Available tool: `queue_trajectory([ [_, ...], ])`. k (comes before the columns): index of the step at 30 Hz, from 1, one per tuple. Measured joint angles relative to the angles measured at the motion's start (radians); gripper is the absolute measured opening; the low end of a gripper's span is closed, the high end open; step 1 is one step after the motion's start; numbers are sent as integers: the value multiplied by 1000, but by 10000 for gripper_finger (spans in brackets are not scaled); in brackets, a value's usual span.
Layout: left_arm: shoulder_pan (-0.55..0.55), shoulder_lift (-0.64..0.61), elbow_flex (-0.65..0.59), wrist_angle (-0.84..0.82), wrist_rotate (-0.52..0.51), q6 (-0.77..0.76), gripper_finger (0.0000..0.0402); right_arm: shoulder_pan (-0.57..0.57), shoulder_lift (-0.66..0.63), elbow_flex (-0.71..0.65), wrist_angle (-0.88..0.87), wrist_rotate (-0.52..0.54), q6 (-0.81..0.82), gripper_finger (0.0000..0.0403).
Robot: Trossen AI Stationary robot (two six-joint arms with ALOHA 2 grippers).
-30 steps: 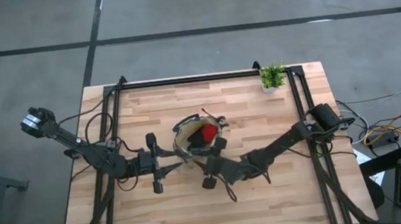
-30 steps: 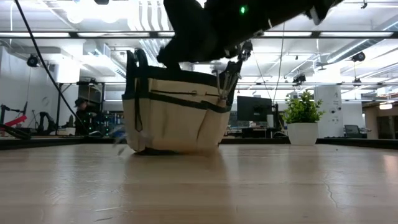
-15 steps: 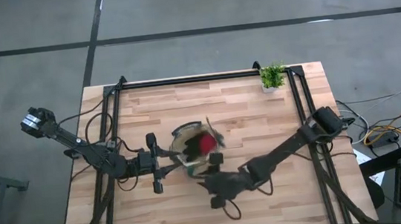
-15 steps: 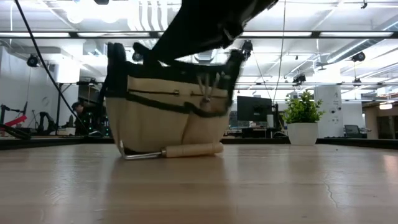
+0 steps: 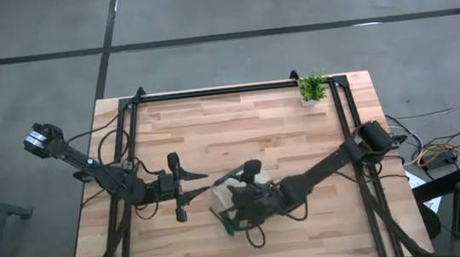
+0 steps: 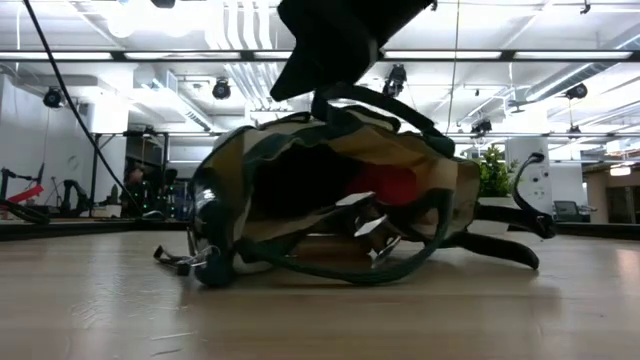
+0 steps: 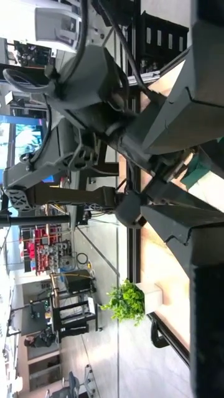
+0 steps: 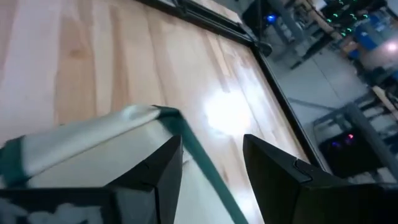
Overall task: Pick & Place Garden tools in Gardening bag
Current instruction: Adjust the gardening bag
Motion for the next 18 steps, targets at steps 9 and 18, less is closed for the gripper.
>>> queue_trajectory([
  [9, 0, 0, 0, -44, -1, 3, 147, 63, -55, 0, -75, -8, -39, 157],
  [18, 1, 0, 0, -33, -6, -6, 147, 195, -20, -38, -219, -120, 106, 155],
])
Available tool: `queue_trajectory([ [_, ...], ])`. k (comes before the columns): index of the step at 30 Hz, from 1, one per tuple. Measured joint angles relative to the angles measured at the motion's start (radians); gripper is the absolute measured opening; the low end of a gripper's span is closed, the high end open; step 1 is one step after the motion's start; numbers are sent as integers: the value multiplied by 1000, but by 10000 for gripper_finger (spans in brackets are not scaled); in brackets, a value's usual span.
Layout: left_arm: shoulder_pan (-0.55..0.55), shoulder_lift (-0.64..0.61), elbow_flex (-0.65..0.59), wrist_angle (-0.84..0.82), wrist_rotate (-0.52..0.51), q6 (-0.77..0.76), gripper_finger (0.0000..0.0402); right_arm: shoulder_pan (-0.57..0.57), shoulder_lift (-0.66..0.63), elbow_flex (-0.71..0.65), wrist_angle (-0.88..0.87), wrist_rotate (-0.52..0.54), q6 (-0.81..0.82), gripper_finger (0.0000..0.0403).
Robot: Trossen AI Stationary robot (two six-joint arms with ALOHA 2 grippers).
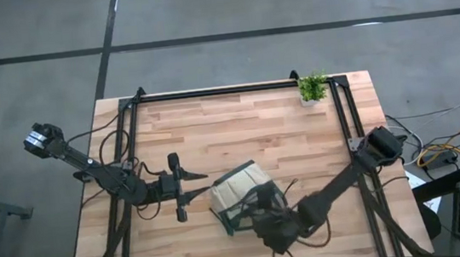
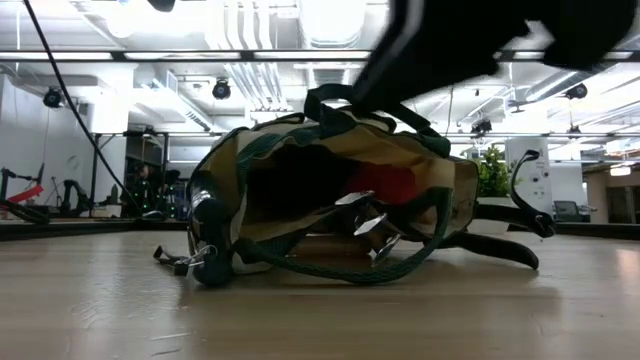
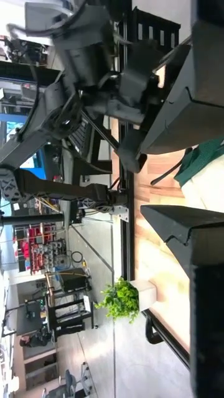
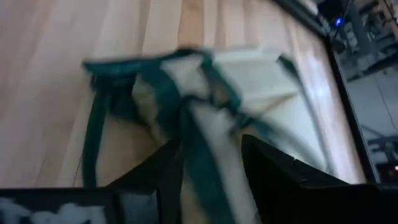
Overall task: Pick & Place Garden tools in Gardening bag
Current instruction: Adjust the gardening bag
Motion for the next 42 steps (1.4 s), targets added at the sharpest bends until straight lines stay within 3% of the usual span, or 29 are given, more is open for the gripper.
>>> queue_trajectory([
  [11, 9, 0, 0, 0, -3, -3, 147, 94, 64, -47, -11, 11, 137, 128],
  [16, 11, 4, 0, 0, -3, -10, 147, 64, 102, -78, -18, 29, 194, 127],
  [22, 15, 19, 0, 1, -2, -13, 147, 57, 138, -75, -26, 190, 200, 137],
  [29, 20, 26, 0, 7, -2, -15, 147, 50, 180, -76, -22, 186, 203, 128],
  [42, 21, 26, 0, 16, -2, -15, 147, -19, 209, -65, 6, 273, 200, 88],
])
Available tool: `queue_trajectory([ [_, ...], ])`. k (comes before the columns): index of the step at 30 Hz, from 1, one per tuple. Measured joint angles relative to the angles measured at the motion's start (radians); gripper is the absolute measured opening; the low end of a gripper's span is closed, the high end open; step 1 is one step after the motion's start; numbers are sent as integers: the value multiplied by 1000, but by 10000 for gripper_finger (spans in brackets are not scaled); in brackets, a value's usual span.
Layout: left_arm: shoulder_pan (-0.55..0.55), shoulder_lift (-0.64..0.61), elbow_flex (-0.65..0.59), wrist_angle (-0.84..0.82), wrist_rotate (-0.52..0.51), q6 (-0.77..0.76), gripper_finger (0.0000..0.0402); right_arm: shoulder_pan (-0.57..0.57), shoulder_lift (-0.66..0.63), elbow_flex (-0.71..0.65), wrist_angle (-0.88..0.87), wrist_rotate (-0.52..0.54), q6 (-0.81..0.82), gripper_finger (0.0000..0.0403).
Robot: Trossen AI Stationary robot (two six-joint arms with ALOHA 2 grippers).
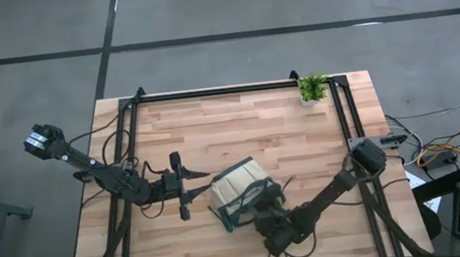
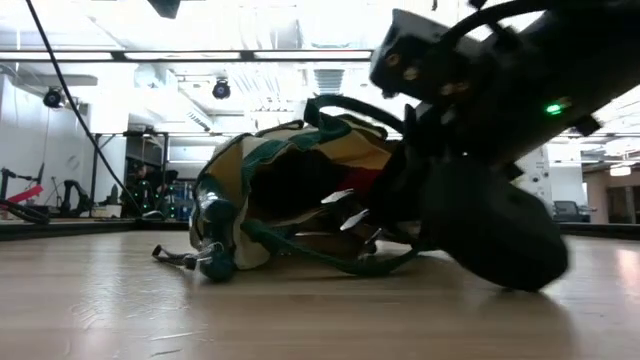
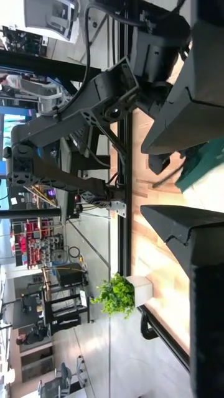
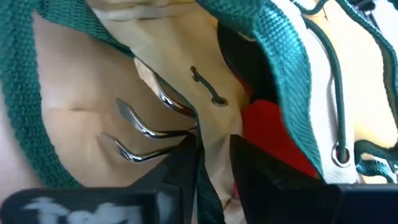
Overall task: Pick & Place Garden tools in Gardening bag
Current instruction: Adjust the gardening bag
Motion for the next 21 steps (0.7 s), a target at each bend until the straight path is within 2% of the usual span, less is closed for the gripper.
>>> queue_trajectory([
  [9, 0, 0, 0, -1, 0, 1, 147, -52, 0, 2, -1, -41, -1, 14],
  [14, 0, 0, 0, -2, 0, 1, 147, -59, -1, 31, -10, -81, -51, 9],
  [21, 0, 0, 0, -2, 0, 0, 147, -82, -62, 71, -15, -219, -93, 8],
])
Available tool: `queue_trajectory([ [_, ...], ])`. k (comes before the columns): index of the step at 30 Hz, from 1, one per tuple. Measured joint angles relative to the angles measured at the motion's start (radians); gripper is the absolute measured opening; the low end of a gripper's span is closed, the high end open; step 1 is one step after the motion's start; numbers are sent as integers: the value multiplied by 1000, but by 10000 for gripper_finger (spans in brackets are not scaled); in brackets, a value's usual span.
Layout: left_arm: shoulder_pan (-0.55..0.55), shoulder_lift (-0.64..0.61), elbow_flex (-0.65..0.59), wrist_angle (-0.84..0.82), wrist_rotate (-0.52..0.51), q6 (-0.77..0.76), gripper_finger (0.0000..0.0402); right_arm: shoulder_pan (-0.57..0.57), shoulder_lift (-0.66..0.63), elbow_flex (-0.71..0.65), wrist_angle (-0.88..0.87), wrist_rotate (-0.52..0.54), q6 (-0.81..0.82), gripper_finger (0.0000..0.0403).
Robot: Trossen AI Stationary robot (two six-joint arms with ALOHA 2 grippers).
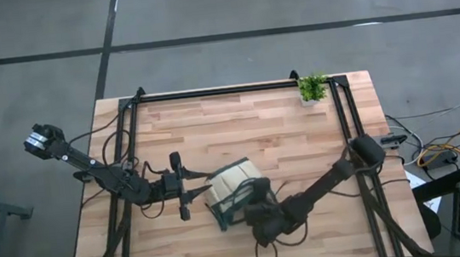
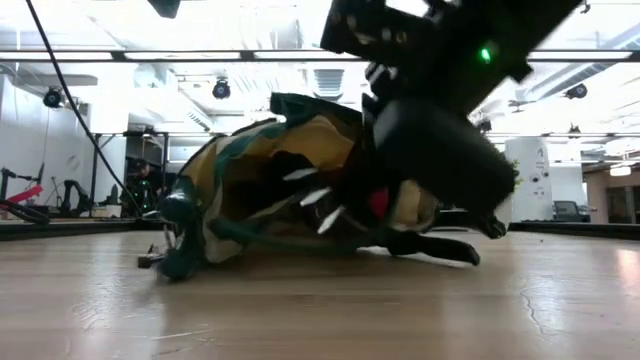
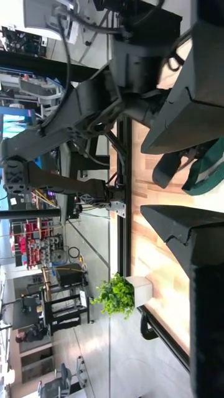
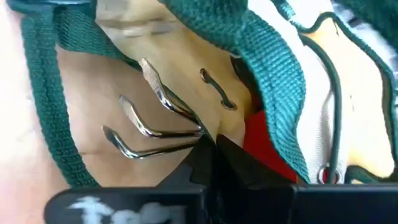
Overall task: Pick & Place Garden tools in Gardening bag
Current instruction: Adjust the gardening bag
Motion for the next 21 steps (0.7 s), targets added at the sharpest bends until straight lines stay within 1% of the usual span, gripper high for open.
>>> queue_trajectory([
  [3, 0, 0, 0, -1, 0, -1, 147, -20, -30, 2, -2, -68, 2, 8],
  [6, 0, 0, 0, -2, 0, -1, 147, -37, -59, 2, -4, -107, -2, 8],
  [13, 0, 0, 0, -7, 0, -5, 147, -77, -142, 2, -20, -260, -16, 8],
  [16, 0, 0, 0, -6, 0, -12, 147, -93, -182, 2, -47, -319, 1, 8],
  [21, -1, 0, 0, -19, 10, -88, 147, -106, -213, 2, -66, -335, 14, 8],
])
